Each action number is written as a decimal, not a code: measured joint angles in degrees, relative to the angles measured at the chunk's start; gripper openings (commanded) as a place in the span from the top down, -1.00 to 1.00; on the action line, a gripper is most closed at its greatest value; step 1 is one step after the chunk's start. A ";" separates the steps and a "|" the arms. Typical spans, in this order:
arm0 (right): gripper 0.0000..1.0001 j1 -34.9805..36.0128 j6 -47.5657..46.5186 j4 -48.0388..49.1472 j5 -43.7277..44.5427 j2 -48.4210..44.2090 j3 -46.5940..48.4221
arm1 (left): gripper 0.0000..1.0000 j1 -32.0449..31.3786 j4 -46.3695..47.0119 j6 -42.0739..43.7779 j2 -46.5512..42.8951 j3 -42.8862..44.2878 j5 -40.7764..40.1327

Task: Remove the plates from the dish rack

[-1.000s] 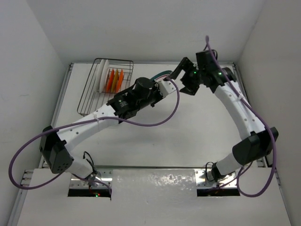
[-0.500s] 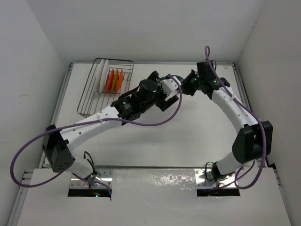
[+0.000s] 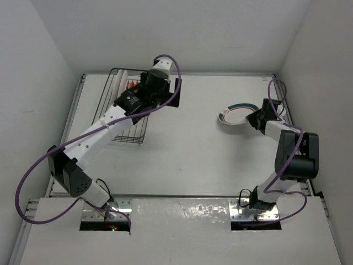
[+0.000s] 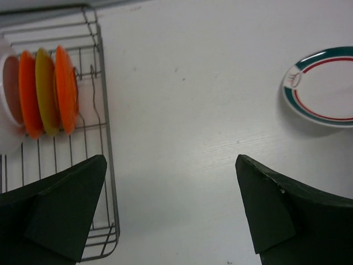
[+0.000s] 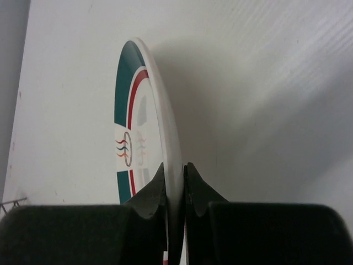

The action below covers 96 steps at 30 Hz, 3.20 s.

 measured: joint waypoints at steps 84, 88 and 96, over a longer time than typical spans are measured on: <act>-0.96 11.02 -15.08 -40.59 -0.55 -24.06 -0.35 | 1.00 28.57 -10.95 9.84 33.14 27.39 30.29; -0.98 11.06 -11.13 -40.72 -6.32 -23.78 5.84 | 1.00 28.24 -9.51 12.70 24.13 24.24 35.63; -0.98 11.06 2.36 -35.28 -18.38 -18.67 18.58 | 1.00 10.88 1.49 21.55 5.51 8.20 32.28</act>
